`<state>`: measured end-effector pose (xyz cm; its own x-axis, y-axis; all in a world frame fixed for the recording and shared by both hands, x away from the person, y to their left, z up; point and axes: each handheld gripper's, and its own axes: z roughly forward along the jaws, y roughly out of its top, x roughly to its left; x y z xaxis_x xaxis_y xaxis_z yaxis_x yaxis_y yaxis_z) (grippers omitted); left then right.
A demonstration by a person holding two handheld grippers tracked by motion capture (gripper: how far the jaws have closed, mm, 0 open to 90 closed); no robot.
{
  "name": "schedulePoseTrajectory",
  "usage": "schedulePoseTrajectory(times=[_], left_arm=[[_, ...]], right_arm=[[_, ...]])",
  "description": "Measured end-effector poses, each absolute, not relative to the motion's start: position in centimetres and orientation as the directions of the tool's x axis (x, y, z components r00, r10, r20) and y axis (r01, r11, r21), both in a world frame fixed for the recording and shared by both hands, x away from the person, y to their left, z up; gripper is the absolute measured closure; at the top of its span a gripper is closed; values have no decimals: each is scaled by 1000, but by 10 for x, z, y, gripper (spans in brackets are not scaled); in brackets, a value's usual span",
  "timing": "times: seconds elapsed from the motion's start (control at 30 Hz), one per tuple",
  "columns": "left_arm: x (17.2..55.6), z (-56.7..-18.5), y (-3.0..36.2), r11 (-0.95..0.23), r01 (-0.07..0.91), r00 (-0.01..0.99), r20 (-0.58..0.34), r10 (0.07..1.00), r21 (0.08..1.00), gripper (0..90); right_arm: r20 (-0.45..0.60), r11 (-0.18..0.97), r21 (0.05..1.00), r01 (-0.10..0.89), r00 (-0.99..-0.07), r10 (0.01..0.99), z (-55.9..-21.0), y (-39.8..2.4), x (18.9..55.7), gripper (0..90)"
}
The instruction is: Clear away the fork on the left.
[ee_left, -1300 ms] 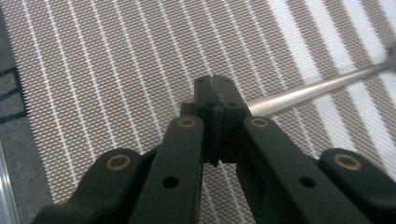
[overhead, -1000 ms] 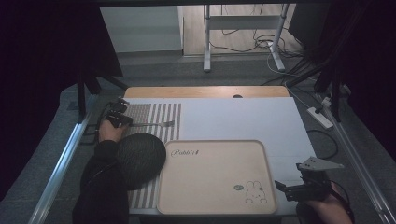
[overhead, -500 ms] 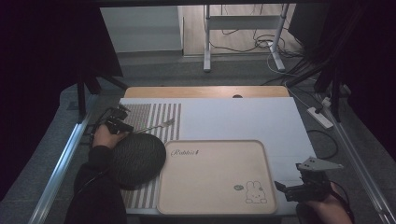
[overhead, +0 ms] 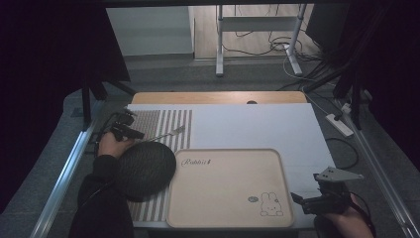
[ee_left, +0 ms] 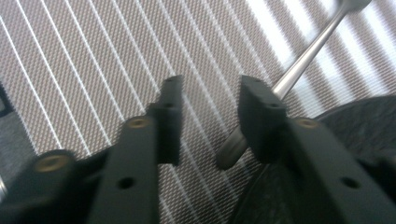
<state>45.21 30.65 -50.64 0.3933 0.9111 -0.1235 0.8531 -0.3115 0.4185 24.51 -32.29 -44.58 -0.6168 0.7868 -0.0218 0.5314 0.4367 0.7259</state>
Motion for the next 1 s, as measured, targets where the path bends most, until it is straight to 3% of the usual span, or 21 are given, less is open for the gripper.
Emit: schedulePoseTrajectory(times=[0.07, 0.1, 0.13, 0.17, 0.2, 0.3, 0.33, 0.4, 1.0], left_arm=[[453, -505, 305, -309, 848, 396, -128, 909, 430, 463], [454, -504, 303, -311, 844, 401, -127, 907, 438, 463], [455, -503, 301, -317, 840, 409, -132, 903, 441, 377], [456, -502, 298, -319, 836, 416, -136, 899, 446, 377], [459, -500, 292, -319, 831, 422, -143, 895, 457, 282], [462, -499, 286, -333, 824, 439, -146, 886, 459, 147], [463, -499, 282, -343, 821, 447, -141, 883, 456, 147], [467, -500, 270, -394, 805, 495, -138, 858, 443, 19], [488, -518, 225, -516, 782, 566, -50, 823, 349, 0]], right_arm=[[-23, 438, 725, 531, -617, 786, -446, -323, 245, 0], [-23, 438, 725, 531, -617, 786, -446, -323, 245, 0], [-24, 439, 725, 531, -618, 786, -446, -323, 245, 0], [-24, 439, 725, 531, -618, 786, -446, -323, 245, 0], [-24, 439, 724, 531, -618, 786, -446, -323, 245, 0], [-23, 440, 723, 532, -618, 786, -446, -323, 245, 0], [-23, 440, 723, 532, -618, 786, -446, -323, 245, 0], [-23, 439, 724, 532, -618, 786, -446, -323, 245, 0], [-21, 440, 724, 532, -620, 784, -446, -323, 245, 0]])
